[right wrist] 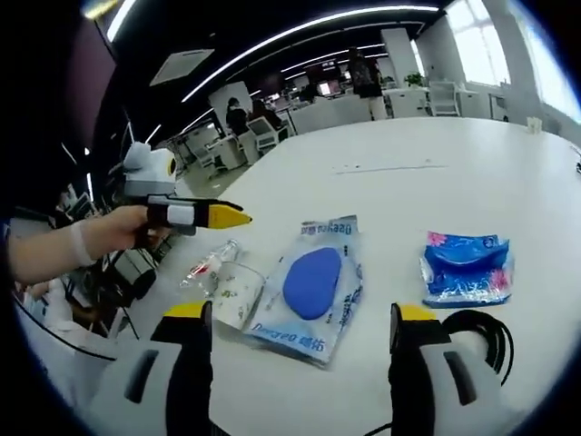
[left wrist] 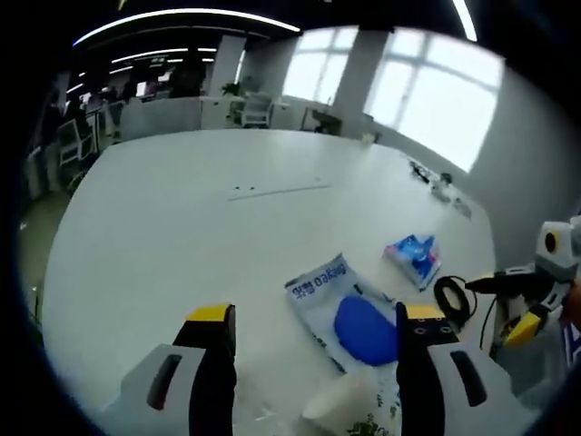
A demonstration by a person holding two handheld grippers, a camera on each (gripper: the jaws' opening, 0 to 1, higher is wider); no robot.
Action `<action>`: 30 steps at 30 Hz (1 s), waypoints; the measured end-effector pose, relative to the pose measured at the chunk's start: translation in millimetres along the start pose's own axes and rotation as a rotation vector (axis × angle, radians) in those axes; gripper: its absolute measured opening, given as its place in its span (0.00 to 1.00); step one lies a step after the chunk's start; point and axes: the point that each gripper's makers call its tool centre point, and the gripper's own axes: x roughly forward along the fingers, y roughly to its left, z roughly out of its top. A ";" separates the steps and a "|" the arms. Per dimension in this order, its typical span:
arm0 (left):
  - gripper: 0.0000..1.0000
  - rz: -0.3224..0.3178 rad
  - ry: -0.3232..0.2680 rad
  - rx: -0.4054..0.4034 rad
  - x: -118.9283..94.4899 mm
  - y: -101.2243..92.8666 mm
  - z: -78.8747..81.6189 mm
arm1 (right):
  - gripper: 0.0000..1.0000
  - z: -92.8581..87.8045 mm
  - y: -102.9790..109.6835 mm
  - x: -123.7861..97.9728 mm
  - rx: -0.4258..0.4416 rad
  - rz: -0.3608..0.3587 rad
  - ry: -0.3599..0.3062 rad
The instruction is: Arrange the tabletop items into an orderly group along one side of the table until the central work area is clear of visible clutter.
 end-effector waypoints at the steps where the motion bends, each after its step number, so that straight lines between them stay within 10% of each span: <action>1: 0.68 0.009 -0.002 -0.002 -3.1 3.8 -0.4 | 0.78 -0.4 3.7 2.6 -0.007 0.008 0.004; 15: 0.65 0.110 0.038 -0.078 -41.1 47.5 -37.5 | 0.77 4.9 63.0 32.7 -0.095 0.141 0.048; 30: 0.61 0.119 0.135 -0.044 -50.1 32.3 -59.8 | 0.76 17.9 88.9 46.2 -0.127 0.230 0.051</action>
